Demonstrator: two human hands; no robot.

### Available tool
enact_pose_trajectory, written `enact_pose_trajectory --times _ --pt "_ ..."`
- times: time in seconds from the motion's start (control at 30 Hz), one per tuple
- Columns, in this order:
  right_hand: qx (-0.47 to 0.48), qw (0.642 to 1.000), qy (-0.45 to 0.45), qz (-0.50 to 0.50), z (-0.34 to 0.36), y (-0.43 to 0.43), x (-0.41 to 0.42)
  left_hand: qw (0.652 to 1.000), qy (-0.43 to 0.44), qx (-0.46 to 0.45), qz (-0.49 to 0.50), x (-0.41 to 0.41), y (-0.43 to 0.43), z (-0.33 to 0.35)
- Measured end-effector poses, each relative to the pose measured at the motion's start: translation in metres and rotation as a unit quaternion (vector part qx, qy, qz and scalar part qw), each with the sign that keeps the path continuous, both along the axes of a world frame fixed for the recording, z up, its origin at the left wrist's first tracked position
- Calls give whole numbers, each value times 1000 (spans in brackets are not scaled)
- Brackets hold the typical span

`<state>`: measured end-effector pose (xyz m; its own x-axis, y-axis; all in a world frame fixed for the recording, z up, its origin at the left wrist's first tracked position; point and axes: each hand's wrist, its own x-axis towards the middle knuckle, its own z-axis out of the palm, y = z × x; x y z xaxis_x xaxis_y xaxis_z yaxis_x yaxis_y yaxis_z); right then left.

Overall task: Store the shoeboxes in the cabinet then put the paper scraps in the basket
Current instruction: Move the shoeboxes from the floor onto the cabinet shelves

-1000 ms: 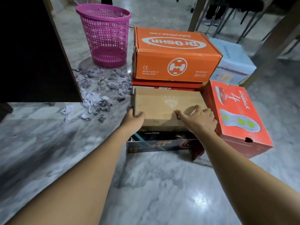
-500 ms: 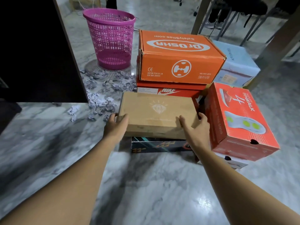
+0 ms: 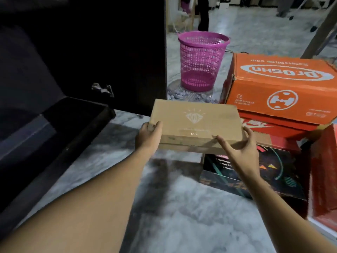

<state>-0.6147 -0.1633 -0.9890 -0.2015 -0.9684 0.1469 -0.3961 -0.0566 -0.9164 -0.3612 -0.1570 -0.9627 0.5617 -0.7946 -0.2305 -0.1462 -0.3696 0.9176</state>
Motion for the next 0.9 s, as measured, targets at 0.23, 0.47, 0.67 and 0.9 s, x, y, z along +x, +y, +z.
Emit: enact_pose_trajectory --times 0.23,0.47,0.67,0.9 --pt "-10 988 -46 148 25 -16 118 987 -29 -53 146 108 29 49" --pt "22 956 -78 283 80 -54 253 923 24 -154 352 198 68 81" --pt "27 922 -90 376 83 -67 331 834 44 -234 499 239 85 69" --pt "41 885 -89 454 61 -75 417 789 13 -229 570 277 110 44"
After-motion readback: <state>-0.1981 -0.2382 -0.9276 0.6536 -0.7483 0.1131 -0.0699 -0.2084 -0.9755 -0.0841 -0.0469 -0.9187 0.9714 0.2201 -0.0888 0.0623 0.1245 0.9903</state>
